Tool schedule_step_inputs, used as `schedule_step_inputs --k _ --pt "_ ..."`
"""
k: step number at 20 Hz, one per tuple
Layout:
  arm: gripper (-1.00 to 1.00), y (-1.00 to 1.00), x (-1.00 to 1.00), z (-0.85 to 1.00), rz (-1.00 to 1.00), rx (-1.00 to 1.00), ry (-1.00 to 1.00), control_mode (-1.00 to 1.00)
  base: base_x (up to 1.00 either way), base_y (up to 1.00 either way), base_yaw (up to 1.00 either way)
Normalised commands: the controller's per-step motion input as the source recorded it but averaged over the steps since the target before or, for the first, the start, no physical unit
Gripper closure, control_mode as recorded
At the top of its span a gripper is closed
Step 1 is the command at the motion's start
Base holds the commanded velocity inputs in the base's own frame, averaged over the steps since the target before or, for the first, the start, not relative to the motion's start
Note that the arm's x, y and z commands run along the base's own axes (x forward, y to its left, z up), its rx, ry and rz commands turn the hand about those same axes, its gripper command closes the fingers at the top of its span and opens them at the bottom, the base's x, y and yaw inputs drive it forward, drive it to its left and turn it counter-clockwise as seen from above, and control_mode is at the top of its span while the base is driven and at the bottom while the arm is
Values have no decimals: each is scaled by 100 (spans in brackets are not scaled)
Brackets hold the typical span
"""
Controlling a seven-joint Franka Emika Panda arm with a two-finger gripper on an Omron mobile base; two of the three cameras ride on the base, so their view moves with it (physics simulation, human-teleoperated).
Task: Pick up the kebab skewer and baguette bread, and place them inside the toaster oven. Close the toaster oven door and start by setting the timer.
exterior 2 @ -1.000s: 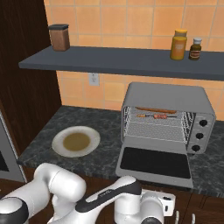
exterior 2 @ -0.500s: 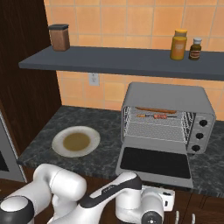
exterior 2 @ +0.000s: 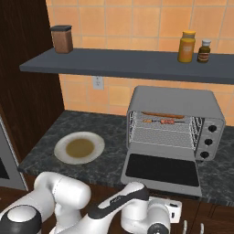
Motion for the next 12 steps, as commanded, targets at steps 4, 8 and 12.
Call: schedule_step_inputs --k 4,8,12 --pt "-100 0 5 -10 0 0 0 -100 0 0 0" --pt "-100 0 13 -2 0 0 0 -100 0 0 0" --pt "-100 0 15 0 0 0 0 -100 0 0 0"
